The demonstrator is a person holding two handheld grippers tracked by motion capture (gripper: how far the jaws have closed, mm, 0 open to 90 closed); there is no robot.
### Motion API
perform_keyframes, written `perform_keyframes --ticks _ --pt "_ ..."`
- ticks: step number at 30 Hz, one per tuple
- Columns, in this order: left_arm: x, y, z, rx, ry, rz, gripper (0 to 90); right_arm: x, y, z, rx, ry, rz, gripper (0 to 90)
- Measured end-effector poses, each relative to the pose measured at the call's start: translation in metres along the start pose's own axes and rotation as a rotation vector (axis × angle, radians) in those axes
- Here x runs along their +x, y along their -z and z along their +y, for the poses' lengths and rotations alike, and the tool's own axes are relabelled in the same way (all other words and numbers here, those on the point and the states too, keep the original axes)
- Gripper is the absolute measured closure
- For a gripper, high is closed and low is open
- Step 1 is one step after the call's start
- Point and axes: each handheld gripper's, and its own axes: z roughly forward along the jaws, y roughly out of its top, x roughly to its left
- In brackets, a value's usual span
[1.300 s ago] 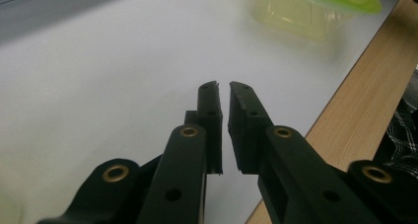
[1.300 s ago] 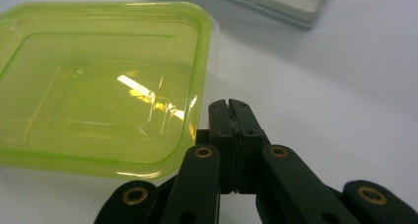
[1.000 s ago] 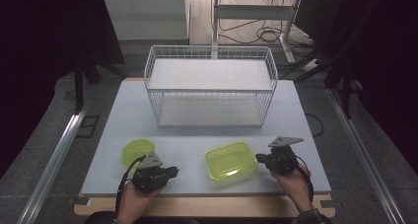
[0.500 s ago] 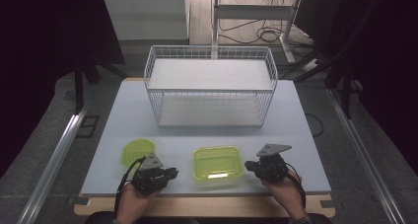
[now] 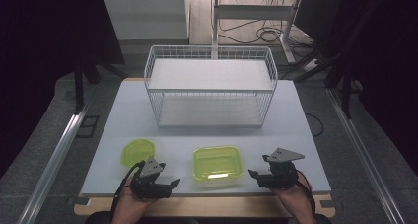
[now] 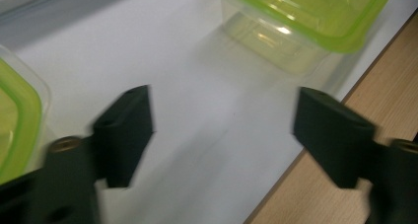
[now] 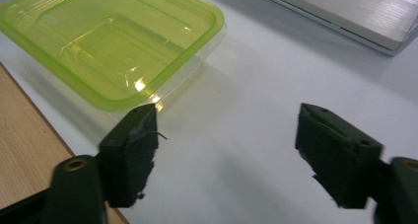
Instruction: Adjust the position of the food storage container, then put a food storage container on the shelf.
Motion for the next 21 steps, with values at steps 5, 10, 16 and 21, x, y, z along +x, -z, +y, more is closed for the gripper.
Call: perform_keyframes --ticks 5,10,16,21 --pt "-0.0032 -0.0008 -0.0007 0.007 -0.019 0.006 7.4 -0.0017 -0.003 -0.0063 0.001 -0.034 0.025 14.0" --pt "-0.0024 -0.0013 -0.0014 -0.01 -0.018 0.0 5.3 -0.0037 -0.0041 -0.007 -0.024 -0.064 0.023 9.4" --pt "-0.002 -0.0022 -0.0037 -0.03 -0.03 0.004 4.0 -0.0055 -0.0038 -0.0065 -0.036 -0.088 0.022 8.2" --pt "-0.0039 -0.0042 -0.0044 -0.026 -0.066 0.023 3.7 -0.0043 -0.0069 -0.0041 -0.028 -0.108 0.032 7.0"
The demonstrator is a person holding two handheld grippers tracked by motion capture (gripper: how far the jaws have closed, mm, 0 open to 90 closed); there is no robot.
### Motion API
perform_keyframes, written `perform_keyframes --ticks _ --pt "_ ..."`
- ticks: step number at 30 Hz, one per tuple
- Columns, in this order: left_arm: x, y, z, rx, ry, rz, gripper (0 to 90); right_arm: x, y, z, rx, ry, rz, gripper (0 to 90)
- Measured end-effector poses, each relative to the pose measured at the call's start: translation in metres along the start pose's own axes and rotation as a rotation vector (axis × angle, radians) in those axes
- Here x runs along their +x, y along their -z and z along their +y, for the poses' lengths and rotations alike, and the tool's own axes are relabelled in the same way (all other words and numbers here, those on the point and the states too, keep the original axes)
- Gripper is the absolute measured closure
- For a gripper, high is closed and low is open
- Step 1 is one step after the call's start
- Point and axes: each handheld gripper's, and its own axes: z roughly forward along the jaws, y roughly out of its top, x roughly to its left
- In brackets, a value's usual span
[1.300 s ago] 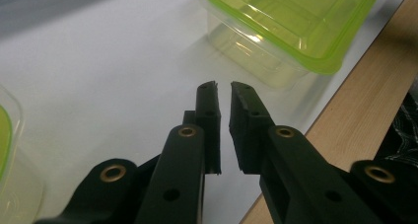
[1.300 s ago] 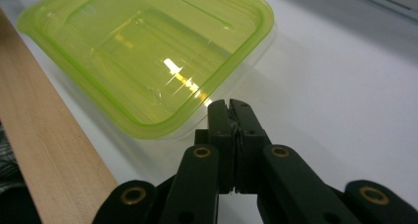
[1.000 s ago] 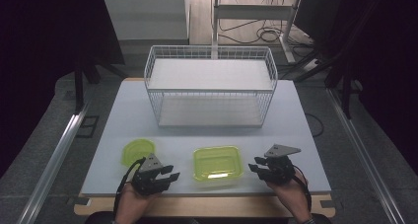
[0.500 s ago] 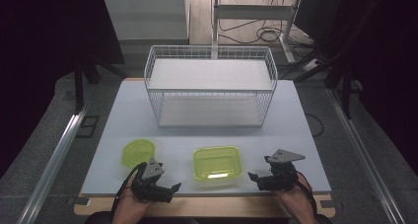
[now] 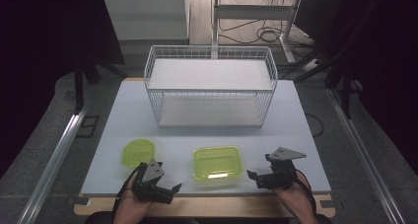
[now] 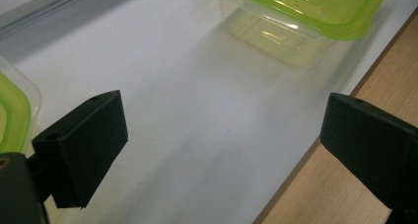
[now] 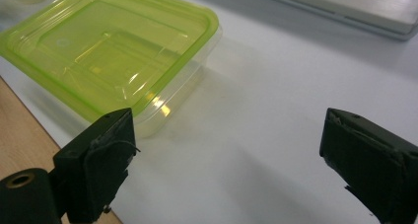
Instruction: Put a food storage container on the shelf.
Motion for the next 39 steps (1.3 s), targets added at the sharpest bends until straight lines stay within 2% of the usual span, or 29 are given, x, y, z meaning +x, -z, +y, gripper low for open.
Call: perform_keyframes --ticks 5,9,12,18,21,24,33,39 --pt "-0.001 -0.001 0.0 0.003 -0.014 0.004 3.6 0.0 -0.002 0.005 0.019 -0.035 0.051 5.7" --pt "-0.001 -0.002 0.0 0.01 -0.022 0.006 3.7 -0.003 -0.003 0.01 0.018 -0.057 0.075 9.8" --pt "-0.001 -0.003 -0.001 0.013 -0.026 0.007 3.7 -0.004 -0.006 0.015 0.018 -0.081 0.11 15.6" --pt "-0.002 -0.003 -0.001 0.015 -0.03 0.007 3.9 -0.007 -0.016 0.024 0.057 -0.127 0.162 27.5" --pt "-0.002 -0.003 -0.001 0.02 -0.036 0.007 4.0 -0.01 -0.022 0.025 0.072 -0.164 0.193 32.6" --pt "-0.003 -0.004 0.0 0.017 -0.037 0.009 4.0 -0.015 -0.028 0.027 0.085 -0.221 0.229 38.6" --pt "-0.003 -0.003 0.0 0.015 -0.041 0.006 4.2 -0.019 -0.047 0.036 0.133 -0.292 0.296 54.3" --pt "-0.003 -0.003 0.0 0.017 -0.048 0.006 4.4 -0.023 -0.055 0.035 0.168 -0.372 0.354 65.4"
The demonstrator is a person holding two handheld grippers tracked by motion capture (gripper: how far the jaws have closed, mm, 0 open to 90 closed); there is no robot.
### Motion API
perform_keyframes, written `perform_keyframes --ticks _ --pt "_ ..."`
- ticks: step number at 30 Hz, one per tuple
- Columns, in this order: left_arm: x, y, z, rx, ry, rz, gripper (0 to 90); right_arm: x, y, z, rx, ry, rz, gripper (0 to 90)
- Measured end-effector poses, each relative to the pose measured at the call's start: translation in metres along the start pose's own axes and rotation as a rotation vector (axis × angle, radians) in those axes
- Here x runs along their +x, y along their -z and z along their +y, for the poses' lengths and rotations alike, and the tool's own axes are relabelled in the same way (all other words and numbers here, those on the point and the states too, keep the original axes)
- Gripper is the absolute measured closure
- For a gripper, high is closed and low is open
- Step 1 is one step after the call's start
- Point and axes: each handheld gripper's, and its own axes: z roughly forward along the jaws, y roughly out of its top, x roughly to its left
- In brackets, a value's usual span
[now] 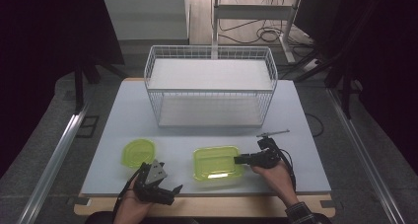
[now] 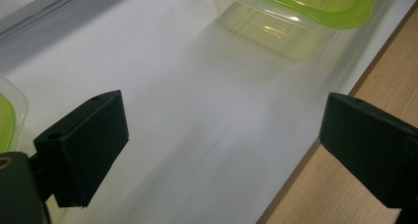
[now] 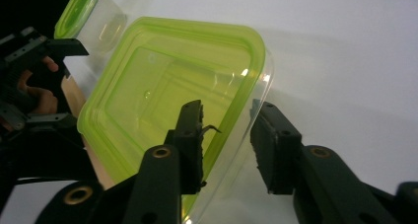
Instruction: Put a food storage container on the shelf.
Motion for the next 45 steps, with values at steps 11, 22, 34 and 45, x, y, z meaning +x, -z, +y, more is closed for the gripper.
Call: perform_keyframes --ticks 11,22,34,45 --pt "0.0 0.0 0.0 -0.003 -0.007 0.006 4.5 0.003 0.0 0.005 0.022 -0.07 0.1 79.6" --pt "0.0 0.001 0.0 -0.01 -0.003 0.008 4.6 0.0 0.013 0.01 -0.047 -0.101 0.113 79.9" --pt "0.001 0.001 0.0 -0.011 -0.001 0.007 4.6 0.005 0.03 0.023 -0.113 -0.096 0.13 79.8" --pt "0.001 0.001 0.0 -0.015 0.002 0.004 4.6 0.016 0.047 0.045 -0.164 -0.082 0.124 79.8"
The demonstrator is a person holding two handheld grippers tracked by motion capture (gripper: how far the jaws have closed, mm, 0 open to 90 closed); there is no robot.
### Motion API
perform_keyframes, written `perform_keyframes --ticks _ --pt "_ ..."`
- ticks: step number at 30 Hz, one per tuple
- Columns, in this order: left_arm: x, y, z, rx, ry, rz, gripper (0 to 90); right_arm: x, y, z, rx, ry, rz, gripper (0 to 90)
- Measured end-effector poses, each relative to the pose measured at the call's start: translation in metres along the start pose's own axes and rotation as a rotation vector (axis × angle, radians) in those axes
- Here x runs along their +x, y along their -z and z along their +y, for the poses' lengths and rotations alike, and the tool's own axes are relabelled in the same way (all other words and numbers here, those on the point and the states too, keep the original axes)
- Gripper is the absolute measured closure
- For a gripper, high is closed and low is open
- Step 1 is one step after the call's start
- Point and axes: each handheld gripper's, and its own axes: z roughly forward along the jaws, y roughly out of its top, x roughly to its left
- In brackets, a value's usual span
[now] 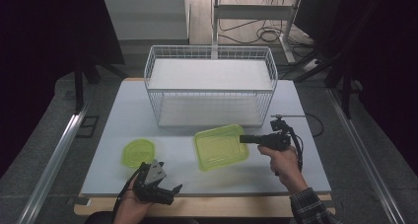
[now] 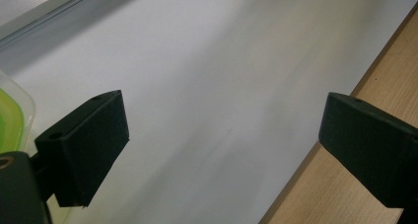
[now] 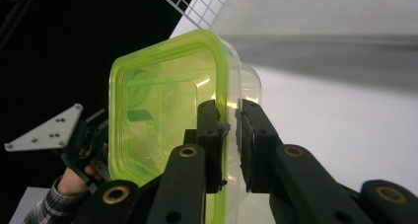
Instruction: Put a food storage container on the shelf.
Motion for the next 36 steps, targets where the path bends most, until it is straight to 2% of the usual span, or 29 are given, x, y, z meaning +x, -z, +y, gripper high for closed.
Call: perform_keyframes --ticks 18,36 --pt "-0.001 -0.001 0.0 -0.003 0.001 -0.008 4.4 0.019 0.015 0.039 -0.067 0.025 -0.004 79.8" --pt "-0.001 -0.001 0.0 -0.001 -0.004 -0.009 4.3 0.038 0.015 0.073 -0.112 0.067 -0.012 79.8"
